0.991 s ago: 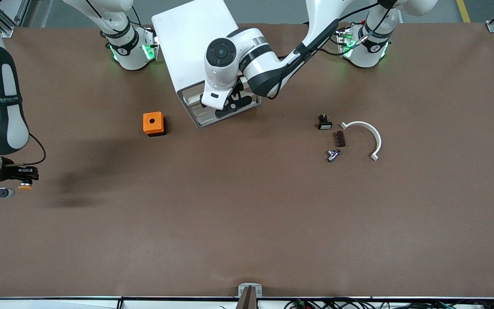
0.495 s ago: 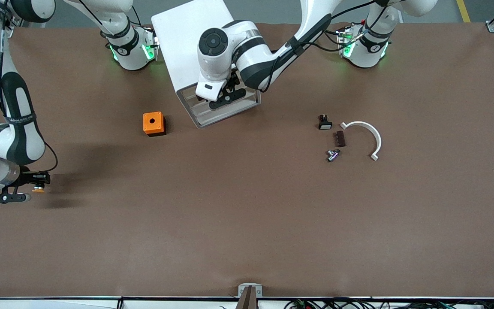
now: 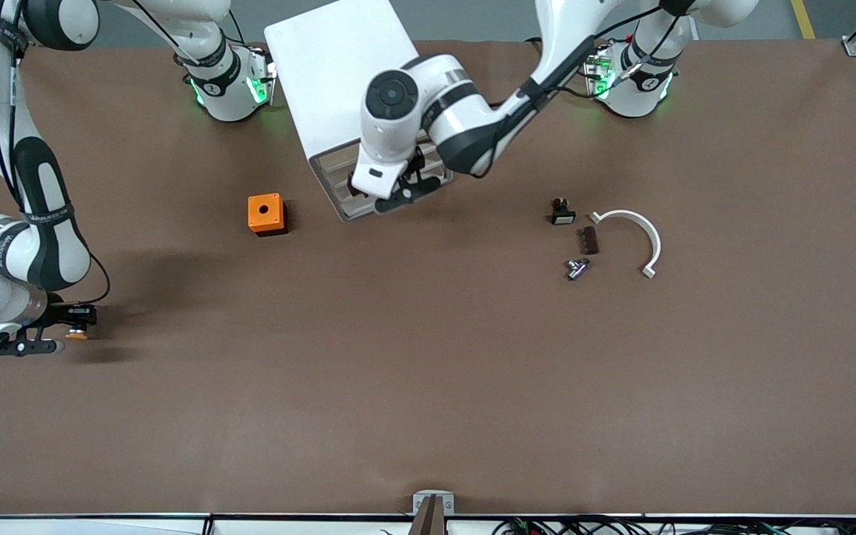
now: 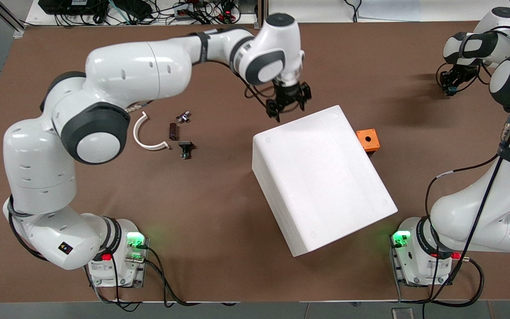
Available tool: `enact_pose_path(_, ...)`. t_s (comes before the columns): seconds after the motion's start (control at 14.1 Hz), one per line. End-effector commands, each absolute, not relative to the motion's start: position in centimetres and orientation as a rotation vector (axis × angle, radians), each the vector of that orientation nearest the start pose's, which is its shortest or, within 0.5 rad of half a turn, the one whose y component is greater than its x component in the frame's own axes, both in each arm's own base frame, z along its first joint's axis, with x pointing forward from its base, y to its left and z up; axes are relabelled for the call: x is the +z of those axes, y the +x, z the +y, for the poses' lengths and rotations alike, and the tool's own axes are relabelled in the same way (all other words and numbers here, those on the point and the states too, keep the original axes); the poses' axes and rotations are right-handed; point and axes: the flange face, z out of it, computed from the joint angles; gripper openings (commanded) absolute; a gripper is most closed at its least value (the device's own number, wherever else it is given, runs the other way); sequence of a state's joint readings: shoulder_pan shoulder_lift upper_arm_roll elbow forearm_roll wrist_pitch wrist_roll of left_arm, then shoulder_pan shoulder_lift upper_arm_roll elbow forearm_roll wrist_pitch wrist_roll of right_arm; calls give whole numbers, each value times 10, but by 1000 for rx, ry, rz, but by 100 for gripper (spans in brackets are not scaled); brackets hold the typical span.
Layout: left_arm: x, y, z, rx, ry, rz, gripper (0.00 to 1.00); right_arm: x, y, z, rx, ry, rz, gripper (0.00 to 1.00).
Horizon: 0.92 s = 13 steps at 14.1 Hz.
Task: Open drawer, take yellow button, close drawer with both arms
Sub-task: 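Close the drawer with the left gripper while the right gripper carries the button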
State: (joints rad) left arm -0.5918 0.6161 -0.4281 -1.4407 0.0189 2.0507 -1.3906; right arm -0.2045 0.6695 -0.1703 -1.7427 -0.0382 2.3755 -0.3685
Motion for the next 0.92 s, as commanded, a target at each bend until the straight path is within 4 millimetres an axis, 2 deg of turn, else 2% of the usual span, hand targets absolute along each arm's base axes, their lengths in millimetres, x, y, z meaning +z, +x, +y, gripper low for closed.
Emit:
enact_pose_path(0.0, 376, 460, -540, 268, -3180, -698, 100, 190, 622, -239, 99, -3228, -69, 22)
enact_pose_path(0.14, 378, 484, -519, 255, -3173, -755, 100, 184, 623, -239, 82, -3235, -74, 26)
enact_pose_path(0.21, 386, 496, -506, 219, -3184, -750, 100, 183, 622, -240, 82, -3236, -72, 30)
enact_pose_path(0.28, 392, 508, -493, 186, -3201, -701, 100, 184, 623, -239, 82, -3236, -74, 42)
enact_pose_path(0.35, 398, 523, -477, 164, -3215, -684, 100, 186, 624, -239, 78, -3237, -72, 72)
enact_pose_path(0.42, 399, 538, -457, 159, -3209, -692, 100, 190, 625, -239, 68, -3239, -69, 97)
enact_pose_path(0.57, 398, 566, -412, 185, -3187, -636, 100, 199, 630, -236, 48, -3243, -68, 100)
enact_pose_path(0.71, 407, 586, -372, 172, -3190, -593, 100, 232, 636, -233, -9, -3250, -73, 100)
enact_pose_path(0.85, 413, 600, -345, 155, -3195, -581, 100, 269, 639, -224, -17, -3243, -79, 100)
